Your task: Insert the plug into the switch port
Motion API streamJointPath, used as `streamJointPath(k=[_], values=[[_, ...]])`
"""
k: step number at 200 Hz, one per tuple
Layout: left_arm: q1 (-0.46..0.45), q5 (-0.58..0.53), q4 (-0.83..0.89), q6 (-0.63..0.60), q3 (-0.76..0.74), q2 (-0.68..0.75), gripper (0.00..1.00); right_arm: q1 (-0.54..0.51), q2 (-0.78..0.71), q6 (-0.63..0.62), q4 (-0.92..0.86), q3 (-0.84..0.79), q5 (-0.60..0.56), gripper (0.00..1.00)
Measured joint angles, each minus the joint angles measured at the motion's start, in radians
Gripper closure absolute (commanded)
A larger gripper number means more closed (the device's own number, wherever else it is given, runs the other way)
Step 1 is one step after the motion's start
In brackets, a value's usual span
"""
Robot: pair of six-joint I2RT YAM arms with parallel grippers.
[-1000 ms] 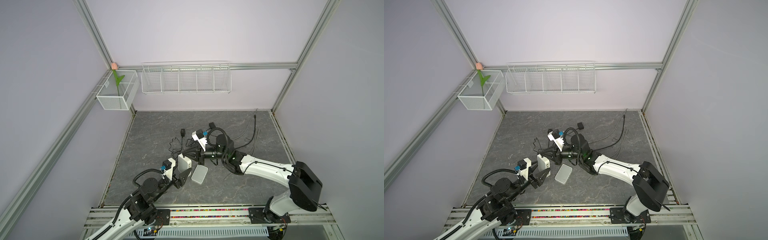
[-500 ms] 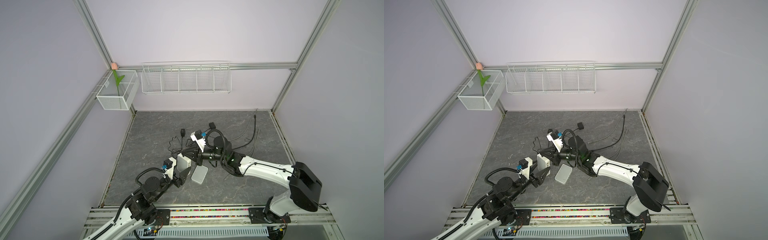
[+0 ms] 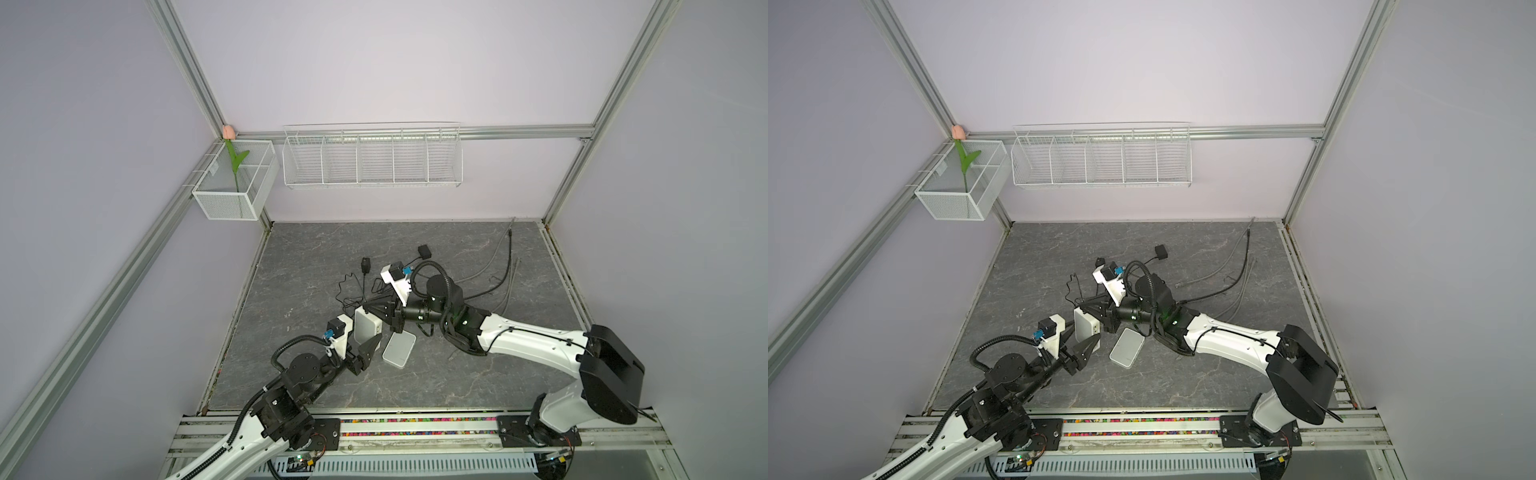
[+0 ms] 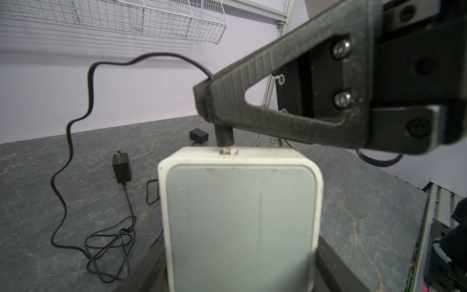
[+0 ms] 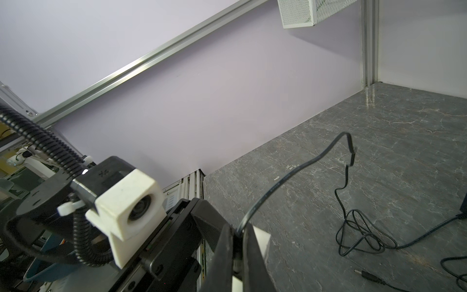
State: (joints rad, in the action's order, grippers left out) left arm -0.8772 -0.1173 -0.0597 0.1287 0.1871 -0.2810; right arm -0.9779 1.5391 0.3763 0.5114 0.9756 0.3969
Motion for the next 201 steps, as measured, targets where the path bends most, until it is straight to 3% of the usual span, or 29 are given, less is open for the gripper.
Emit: streamJointPath(k=[110, 171, 201], values=[[0.0, 0.059, 0.048, 0.019, 0.0, 0.08, 1.0, 0.049, 0.033, -0.067, 0.007, 0.041, 0.246, 0.92], [0.0, 0.063, 0.089, 0.018, 0.018, 0.087, 1.0, 0.051, 0.032, -0.069, -0.01, 0.043, 0.248, 0.93], [0.0, 0.043, 0.098, 0.013, 0.018, 0.087, 1.0, 0.032, 0.016, -0.053, -0.047, 0.04, 0.166, 0.93]])
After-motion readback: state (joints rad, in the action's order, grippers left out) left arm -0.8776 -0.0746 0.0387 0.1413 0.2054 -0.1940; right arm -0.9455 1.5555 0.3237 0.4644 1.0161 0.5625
